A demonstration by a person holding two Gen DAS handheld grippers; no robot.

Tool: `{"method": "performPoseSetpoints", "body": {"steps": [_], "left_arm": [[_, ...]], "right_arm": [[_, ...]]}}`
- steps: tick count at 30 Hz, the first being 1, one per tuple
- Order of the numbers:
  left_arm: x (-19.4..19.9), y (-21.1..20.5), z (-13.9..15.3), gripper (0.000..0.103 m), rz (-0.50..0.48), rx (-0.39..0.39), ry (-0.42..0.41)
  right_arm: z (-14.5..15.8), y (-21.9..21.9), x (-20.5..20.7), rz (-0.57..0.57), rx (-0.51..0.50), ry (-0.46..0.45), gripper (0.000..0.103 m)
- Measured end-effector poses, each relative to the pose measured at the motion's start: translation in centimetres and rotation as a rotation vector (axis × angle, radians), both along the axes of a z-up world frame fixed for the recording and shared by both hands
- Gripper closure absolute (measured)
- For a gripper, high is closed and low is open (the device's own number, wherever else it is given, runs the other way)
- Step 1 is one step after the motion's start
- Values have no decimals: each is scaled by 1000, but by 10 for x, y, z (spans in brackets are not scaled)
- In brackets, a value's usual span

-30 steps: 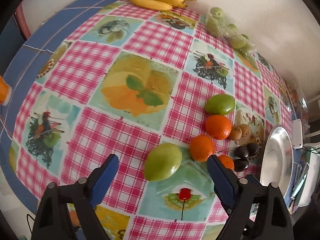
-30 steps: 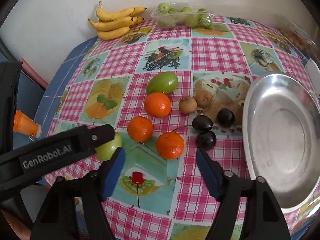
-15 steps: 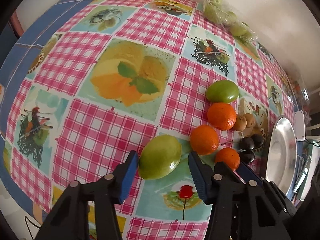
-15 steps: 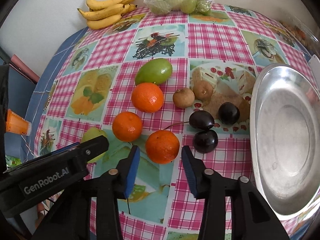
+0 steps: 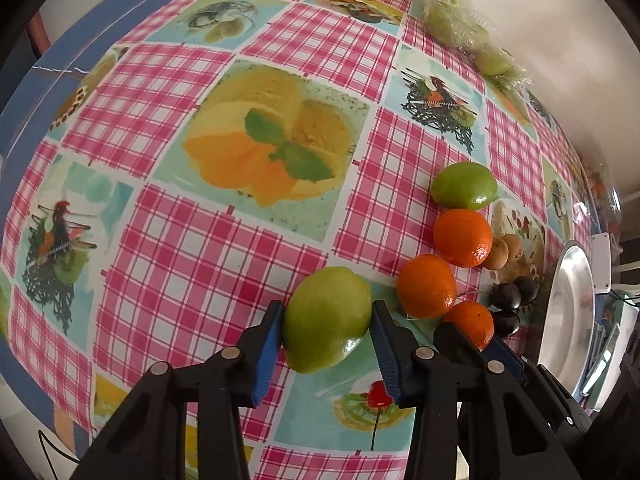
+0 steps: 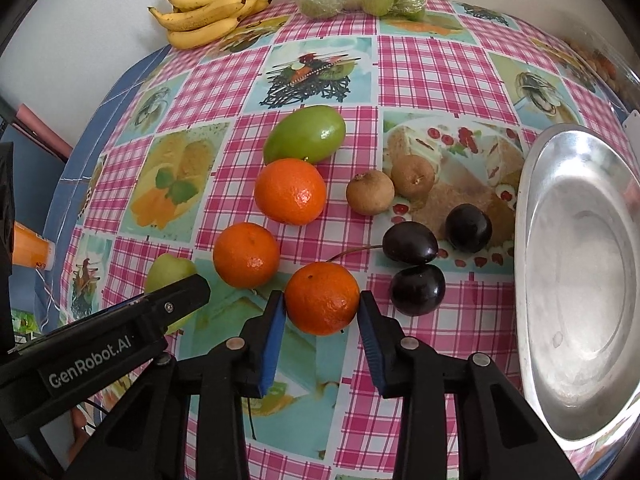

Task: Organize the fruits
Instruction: 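Close the left gripper on the green fruit while the right gripper grasps the orange, then carry the green fruit with the left tool while the right tool carries the orange to the steel bowl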

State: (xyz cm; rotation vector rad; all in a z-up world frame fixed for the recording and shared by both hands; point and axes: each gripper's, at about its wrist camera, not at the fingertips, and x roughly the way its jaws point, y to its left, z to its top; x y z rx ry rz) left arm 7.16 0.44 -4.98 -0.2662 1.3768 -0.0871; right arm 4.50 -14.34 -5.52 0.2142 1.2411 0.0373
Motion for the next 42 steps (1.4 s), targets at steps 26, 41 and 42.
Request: {"method": "performPoseSetpoints", "body": {"steps": [26, 41, 42], "left_arm": [[-2, 27, 43, 58, 85, -37, -163], [-16, -45, 48, 58, -45, -32, -179], [-18, -53, 48, 58, -62, -30, -181]], "right_arm": [[39, -23, -19, -33, 35, -107, 66], [51, -98, -43, -201, -37, -136, 66], [50, -106, -46, -220, -36, -132, 66]]}}
